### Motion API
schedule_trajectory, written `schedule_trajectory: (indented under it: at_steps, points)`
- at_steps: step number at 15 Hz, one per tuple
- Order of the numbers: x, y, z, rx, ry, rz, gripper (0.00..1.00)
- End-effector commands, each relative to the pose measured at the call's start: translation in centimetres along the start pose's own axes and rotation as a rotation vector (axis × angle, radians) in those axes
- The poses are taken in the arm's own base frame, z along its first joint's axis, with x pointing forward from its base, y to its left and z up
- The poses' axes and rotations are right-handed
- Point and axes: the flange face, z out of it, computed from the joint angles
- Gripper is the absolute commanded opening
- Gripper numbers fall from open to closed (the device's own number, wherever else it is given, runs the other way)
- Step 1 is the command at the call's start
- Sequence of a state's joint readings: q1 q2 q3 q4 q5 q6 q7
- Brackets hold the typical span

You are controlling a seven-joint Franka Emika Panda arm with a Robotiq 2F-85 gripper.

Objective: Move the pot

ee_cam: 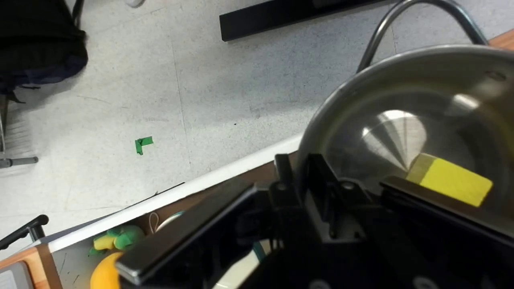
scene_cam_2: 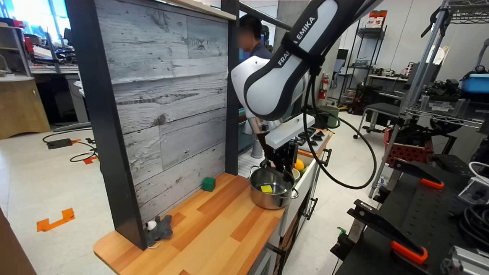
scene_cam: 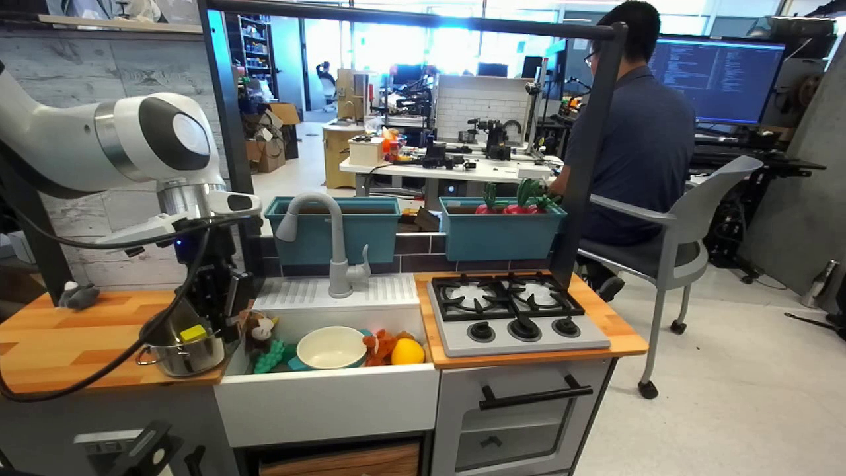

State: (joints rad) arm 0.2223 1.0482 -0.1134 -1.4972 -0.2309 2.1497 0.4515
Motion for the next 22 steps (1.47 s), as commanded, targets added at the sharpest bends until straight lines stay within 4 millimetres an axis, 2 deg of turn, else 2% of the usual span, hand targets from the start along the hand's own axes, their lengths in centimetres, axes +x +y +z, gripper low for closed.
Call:
schedule_trajectory:
  at_steps: [1, 10, 16, 22]
  points:
    - [-1.3, -1.0, -1.4, -0.007, -0.030, -0.060, 0.03]
    - [-4.9, -4.1, -6.5, 0.032, 0.027, -0.185, 0.02]
    - [-6.8, -7.1, -7.2, 0.034, 0.030, -0.223, 0.02]
    - [-6.8, -9.5, -7.7, 0.039, 0.063, -0.184, 0.02]
